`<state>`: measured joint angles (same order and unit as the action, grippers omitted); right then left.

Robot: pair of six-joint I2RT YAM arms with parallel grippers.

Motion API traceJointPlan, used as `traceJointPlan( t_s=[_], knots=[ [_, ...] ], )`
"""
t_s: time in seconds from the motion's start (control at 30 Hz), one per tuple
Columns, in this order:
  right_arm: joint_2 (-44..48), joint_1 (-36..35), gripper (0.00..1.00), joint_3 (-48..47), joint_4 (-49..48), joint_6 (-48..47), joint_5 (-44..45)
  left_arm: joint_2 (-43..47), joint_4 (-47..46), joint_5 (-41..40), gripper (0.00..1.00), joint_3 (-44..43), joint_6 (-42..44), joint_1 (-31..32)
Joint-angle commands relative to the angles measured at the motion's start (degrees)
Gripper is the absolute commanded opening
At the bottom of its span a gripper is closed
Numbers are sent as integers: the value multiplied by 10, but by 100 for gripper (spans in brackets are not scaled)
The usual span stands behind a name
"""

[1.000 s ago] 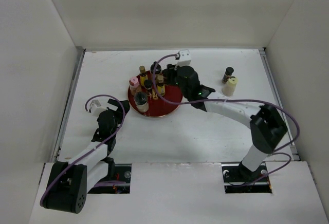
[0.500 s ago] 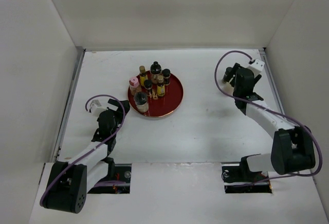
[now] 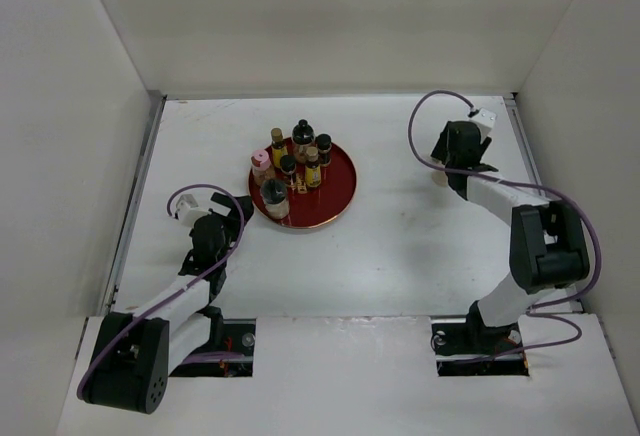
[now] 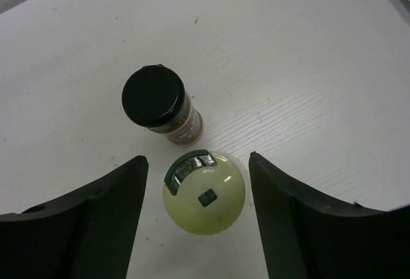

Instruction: Organize the condiment bottles

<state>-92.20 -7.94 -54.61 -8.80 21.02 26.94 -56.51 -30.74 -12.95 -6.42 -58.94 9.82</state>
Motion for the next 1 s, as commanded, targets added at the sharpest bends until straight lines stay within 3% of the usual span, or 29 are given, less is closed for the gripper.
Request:
traceJointPlan(
  t_s=[0.0, 0.07, 0.2, 0.33, 0.47, 0.67, 0.97],
  knots=[
    [-12, 0, 68, -27, -14, -9, 7, -4, -28, -1, 100, -16, -4, 2],
    [-24, 0, 58, -30, -19, -12, 10, -5, -28, 3, 100, -17, -4, 2],
    [-39, 0, 55, -36, -11, -17, 11, -4, -28, -3, 100, -17, -4, 2],
    [-23, -11, 42, -17, -17, -6, 14, -4, -28, 2, 100, -18, -4, 1],
    [33, -57, 41, -3, -19, -6, 19, -2, -28, -6, 100, -16, -2, 1],
    [85, -187, 42, -2, -19, -5, -22, 0, -28, -6, 100, -16, -2, 1],
    [57, -349, 42, -41, -42, 24, -22, -2, -28, -1, 100, -16, -3, 0]
  ],
)
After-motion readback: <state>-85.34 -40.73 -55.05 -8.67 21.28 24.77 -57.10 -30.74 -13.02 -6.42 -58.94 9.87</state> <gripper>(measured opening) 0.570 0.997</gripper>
